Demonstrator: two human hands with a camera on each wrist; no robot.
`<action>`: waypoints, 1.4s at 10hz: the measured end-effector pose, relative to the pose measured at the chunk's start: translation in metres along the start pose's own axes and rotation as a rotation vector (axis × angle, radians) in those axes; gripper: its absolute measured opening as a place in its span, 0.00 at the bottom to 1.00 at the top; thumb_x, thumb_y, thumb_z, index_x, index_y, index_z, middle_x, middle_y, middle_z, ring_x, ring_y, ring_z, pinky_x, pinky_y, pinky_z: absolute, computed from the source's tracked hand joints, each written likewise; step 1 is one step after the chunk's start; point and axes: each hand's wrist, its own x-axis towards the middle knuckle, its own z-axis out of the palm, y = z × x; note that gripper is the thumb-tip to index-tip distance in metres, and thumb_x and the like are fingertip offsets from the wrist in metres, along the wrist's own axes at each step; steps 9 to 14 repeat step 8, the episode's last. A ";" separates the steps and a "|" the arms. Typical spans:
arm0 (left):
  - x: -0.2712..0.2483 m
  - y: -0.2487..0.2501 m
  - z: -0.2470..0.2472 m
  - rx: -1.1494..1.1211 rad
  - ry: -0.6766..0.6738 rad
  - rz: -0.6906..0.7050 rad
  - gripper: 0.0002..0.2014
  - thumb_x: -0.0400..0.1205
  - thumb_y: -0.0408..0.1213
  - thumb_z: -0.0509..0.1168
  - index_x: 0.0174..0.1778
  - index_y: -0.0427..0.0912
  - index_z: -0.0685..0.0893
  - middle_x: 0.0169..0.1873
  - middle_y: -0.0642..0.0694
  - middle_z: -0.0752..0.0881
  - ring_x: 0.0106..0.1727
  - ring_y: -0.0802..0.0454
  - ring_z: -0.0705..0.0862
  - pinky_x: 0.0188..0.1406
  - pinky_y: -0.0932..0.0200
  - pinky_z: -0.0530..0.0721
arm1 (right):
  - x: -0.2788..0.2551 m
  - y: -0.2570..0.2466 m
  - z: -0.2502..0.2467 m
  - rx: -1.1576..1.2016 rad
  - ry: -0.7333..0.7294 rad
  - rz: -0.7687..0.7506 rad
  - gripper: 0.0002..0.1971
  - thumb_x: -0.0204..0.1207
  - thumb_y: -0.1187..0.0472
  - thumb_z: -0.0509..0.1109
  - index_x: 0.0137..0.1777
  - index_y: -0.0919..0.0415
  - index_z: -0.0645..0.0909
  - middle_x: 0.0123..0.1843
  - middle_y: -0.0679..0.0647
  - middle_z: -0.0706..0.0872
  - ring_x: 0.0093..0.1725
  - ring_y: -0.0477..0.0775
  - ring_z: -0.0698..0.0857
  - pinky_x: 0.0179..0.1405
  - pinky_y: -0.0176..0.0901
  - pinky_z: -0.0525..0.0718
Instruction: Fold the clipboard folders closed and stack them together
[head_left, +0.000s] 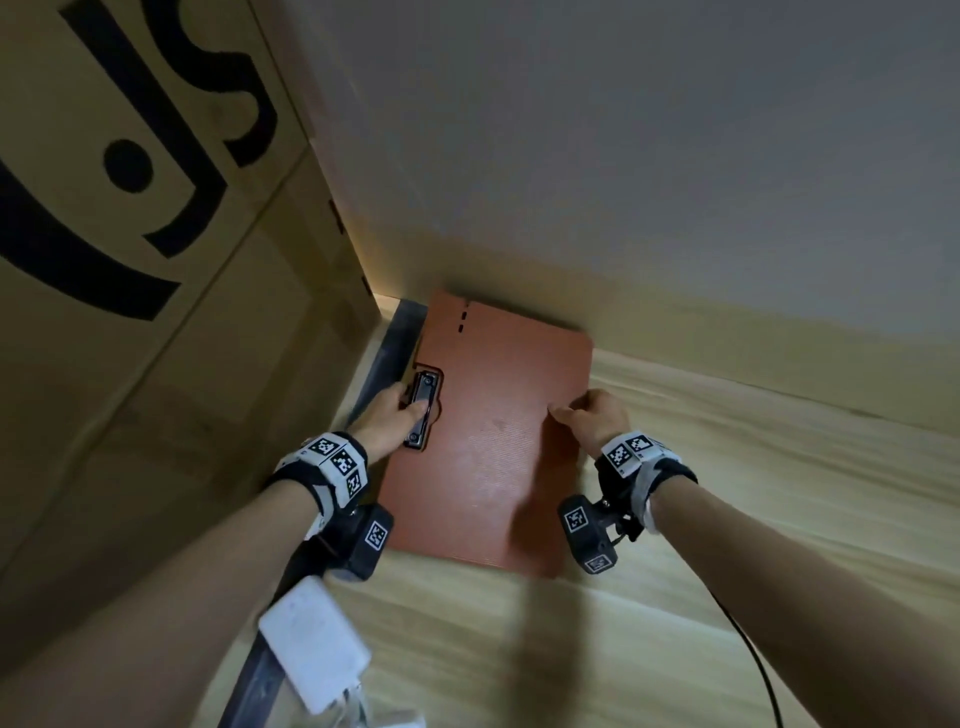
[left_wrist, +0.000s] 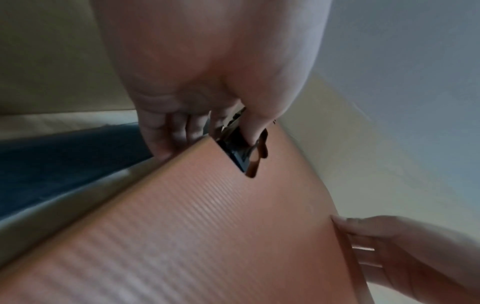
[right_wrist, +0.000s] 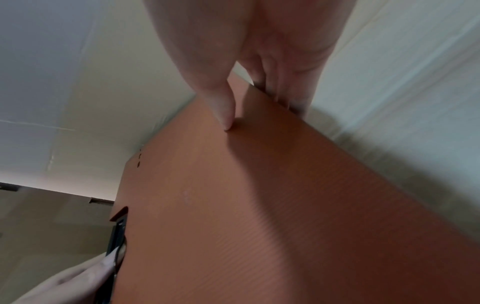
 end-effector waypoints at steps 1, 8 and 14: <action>0.008 -0.008 0.000 -0.075 0.049 -0.007 0.29 0.87 0.47 0.61 0.82 0.40 0.65 0.79 0.39 0.72 0.76 0.42 0.74 0.73 0.48 0.73 | 0.004 -0.006 0.010 -0.029 0.001 0.021 0.14 0.71 0.52 0.78 0.49 0.60 0.82 0.49 0.57 0.88 0.50 0.59 0.86 0.50 0.47 0.85; -0.004 0.002 0.000 -0.420 0.387 0.111 0.25 0.82 0.29 0.63 0.77 0.42 0.73 0.74 0.43 0.78 0.74 0.46 0.76 0.73 0.49 0.74 | -0.027 -0.012 -0.008 0.087 0.006 -0.017 0.25 0.78 0.60 0.69 0.73 0.70 0.73 0.65 0.62 0.84 0.68 0.62 0.81 0.66 0.47 0.76; -0.004 0.002 0.000 -0.420 0.387 0.111 0.25 0.82 0.29 0.63 0.77 0.42 0.73 0.74 0.43 0.78 0.74 0.46 0.76 0.73 0.49 0.74 | -0.027 -0.012 -0.008 0.087 0.006 -0.017 0.25 0.78 0.60 0.69 0.73 0.70 0.73 0.65 0.62 0.84 0.68 0.62 0.81 0.66 0.47 0.76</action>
